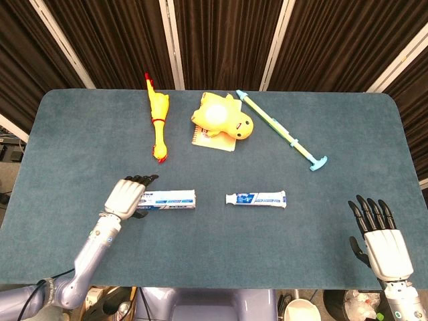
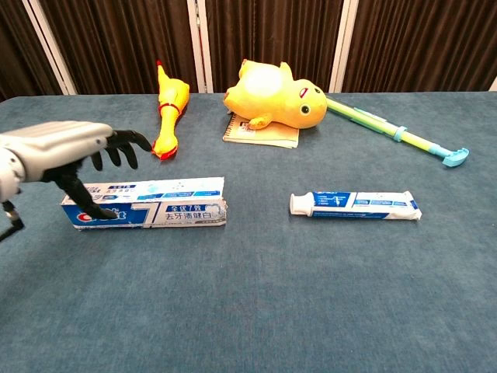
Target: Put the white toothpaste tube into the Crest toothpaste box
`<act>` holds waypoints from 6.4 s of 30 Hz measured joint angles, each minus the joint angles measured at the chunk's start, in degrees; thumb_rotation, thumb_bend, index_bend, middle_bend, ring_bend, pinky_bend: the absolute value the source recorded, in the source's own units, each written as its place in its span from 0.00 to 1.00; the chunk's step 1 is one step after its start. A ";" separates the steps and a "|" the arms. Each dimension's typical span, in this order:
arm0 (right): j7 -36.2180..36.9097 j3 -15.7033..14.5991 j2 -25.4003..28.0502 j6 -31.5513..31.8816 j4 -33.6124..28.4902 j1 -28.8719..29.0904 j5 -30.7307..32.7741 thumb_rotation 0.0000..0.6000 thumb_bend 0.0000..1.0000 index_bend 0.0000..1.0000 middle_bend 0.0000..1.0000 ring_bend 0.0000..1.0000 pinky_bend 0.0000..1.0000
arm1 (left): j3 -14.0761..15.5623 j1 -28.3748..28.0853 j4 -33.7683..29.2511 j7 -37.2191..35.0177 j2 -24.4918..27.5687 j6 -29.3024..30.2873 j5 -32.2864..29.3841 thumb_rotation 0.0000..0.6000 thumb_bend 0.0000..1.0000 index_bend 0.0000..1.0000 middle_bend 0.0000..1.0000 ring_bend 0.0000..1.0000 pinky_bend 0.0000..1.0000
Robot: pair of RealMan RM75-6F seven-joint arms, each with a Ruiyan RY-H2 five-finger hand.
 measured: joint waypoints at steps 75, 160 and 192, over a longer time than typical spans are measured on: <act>-31.38 9.28 -21.92 -31.37 1.37 23.05 25.92 1.00 0.41 0.12 0.15 0.05 0.00 | 0.50 -4.53 -0.56 -24.35 12.63 8.43 19.31 1.00 0.37 0.38 0.54 0.50 0.53; 2.24 24.56 20.37 -24.48 -13.74 32.92 13.95 1.00 0.59 0.87 0.78 0.68 0.68 | -1.08 -11.07 48.92 -56.92 -25.49 26.35 28.29 1.00 0.38 0.34 0.51 0.48 0.53; 11.03 22.64 28.21 -22.22 -26.46 29.67 9.85 1.00 0.59 0.87 0.78 0.68 0.68 | -1.60 -13.61 49.16 -55.86 -28.58 27.24 26.85 1.00 0.38 0.33 0.50 0.47 0.53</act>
